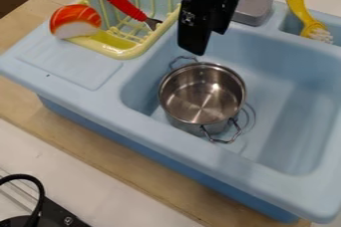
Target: Put the red object inside the silver pot in the sink
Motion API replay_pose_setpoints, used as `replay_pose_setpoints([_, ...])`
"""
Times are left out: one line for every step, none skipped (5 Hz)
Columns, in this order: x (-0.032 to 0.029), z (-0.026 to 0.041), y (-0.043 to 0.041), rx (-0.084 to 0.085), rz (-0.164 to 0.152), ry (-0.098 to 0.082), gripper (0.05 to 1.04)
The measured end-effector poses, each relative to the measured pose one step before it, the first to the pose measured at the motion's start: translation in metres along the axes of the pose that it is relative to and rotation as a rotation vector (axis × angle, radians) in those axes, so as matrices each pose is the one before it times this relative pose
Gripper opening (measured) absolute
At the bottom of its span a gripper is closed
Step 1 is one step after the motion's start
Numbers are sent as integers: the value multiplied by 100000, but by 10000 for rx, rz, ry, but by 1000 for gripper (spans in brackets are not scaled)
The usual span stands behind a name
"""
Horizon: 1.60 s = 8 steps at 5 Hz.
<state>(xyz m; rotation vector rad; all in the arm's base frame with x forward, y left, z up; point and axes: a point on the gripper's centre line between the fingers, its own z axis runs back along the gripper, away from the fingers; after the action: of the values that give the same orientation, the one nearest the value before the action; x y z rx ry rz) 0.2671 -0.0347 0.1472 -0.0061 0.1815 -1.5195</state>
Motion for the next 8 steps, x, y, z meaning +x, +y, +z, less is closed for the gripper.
replay_pose_setpoints([-2, -707, -93, -299, 84, 70, 989])
replay_pose_setpoints([-176, -310, -203, -385, 841, 211, 989])
replay_pose_setpoints([-407, 37, 104, 3, 596, 1, 989])
replay_pose_setpoints([-1462, 279, 547, -42, 2197, -131, 989])
replay_pose_setpoints([-1723, 864, 808, 445, 2065, -351, 989])
replay_pose_setpoints([-1863, 1547, 873, 451, 2217, -709, 989])
replay_pose_setpoints([-1432, 398, 814, 394, 2507, 348, 989])
replay_pose_setpoints([71, 3, 1778, -967, 2348, -295, 989])
